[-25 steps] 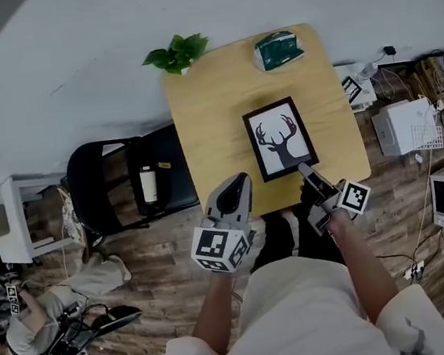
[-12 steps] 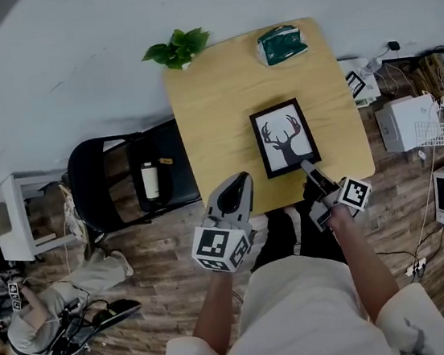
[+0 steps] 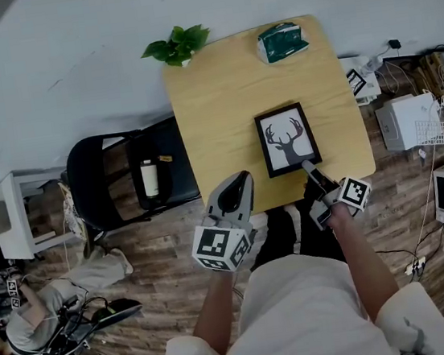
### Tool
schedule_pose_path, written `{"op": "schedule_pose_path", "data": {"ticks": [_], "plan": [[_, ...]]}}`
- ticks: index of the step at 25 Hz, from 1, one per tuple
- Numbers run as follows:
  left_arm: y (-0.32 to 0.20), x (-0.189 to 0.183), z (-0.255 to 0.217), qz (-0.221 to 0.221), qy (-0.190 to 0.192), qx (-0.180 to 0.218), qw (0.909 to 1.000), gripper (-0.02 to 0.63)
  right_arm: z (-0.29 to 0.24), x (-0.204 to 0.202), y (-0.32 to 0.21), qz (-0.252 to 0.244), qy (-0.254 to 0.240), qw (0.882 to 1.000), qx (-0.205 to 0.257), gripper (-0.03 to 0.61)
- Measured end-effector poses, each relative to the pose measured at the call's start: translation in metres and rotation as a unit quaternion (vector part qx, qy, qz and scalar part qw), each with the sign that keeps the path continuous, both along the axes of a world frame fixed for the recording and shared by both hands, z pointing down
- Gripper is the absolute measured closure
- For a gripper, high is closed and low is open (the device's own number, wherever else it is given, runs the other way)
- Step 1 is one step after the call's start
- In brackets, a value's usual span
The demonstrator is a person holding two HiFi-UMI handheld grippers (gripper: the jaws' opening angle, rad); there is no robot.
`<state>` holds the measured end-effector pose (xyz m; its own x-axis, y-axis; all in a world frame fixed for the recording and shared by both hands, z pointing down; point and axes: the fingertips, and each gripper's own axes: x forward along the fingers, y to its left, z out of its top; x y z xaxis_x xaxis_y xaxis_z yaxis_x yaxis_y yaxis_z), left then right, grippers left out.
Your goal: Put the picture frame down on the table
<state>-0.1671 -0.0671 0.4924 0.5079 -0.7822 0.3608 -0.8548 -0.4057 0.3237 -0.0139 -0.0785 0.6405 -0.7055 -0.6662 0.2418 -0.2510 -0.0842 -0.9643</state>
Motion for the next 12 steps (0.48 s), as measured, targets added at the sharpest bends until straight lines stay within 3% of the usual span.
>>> {"op": "schedule_pose_path", "data": {"ticks": [12], "plan": [[0.004,0.006,0.001,0.006,0.000,0.000,1.0000,0.598,0.012,0.008,0.004,0.013,-0.002,1.000,-0.024,0.511]]}}
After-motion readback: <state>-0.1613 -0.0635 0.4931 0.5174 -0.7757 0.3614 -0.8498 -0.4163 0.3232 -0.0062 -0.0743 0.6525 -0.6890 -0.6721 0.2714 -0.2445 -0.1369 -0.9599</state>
